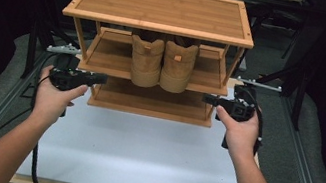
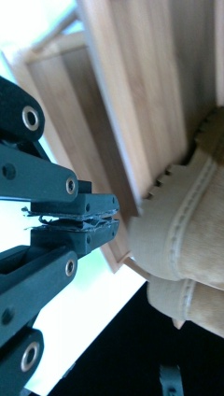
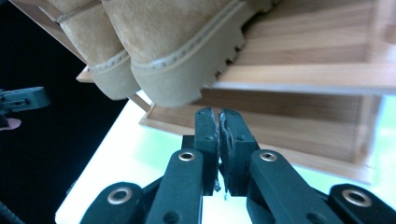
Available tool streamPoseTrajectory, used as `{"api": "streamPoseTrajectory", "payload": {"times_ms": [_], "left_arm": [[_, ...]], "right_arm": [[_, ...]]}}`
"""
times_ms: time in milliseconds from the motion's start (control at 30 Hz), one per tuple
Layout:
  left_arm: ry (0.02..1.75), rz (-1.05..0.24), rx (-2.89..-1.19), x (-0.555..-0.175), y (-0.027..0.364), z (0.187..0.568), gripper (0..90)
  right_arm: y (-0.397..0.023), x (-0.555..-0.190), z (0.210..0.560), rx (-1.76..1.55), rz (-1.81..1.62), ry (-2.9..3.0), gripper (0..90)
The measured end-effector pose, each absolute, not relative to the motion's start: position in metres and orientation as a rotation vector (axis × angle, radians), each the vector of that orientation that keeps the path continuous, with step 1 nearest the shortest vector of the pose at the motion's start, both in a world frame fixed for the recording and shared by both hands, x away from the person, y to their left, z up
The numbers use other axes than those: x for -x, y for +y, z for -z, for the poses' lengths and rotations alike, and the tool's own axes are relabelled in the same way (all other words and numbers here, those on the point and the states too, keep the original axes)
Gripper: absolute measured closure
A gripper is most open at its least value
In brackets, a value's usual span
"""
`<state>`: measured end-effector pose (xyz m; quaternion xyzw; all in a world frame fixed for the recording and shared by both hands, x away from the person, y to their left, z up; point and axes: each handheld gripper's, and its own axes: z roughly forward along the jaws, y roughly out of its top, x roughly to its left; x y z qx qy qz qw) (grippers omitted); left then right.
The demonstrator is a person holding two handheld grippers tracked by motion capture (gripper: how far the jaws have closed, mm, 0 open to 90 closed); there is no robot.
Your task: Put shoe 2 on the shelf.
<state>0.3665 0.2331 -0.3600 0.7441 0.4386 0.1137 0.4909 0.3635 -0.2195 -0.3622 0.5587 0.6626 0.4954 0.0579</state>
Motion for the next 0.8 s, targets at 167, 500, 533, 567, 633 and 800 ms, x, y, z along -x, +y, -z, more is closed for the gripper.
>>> {"api": "streamPoseTrajectory", "payload": {"times_ms": [167, 500, 533, 567, 633, 800], "left_arm": [[1.109, -0.305, -1.802, -0.356, 0.259, 0.372, 83.2], [1.187, -0.306, -1.769, -0.337, 0.295, 0.403, 76.8], [1.188, -0.311, -1.769, -0.335, 0.296, 0.406, 75.9], [1.188, -0.314, -1.772, -0.333, 0.298, 0.409, 75.3], [1.193, -0.318, -1.771, -0.329, 0.299, 0.417, 73.7], [1.203, -0.320, -1.771, -0.320, 0.301, 0.431, 70.4]], "right_arm": [[-0.243, -0.348, 0.371, -1.716, -1.500, 1.964, 82.6], [-0.275, -0.322, 0.400, -1.768, -1.464, 1.904, 75.5], [-0.276, -0.319, 0.403, -1.768, -1.457, 1.903, 74.9], [-0.278, -0.316, 0.406, -1.767, -1.447, 1.902, 74.1], [-0.279, -0.312, 0.412, -1.769, -1.429, 1.892, 71.9], [-0.281, -0.303, 0.427, -1.772, -1.398, 1.897, 69.0]]}}
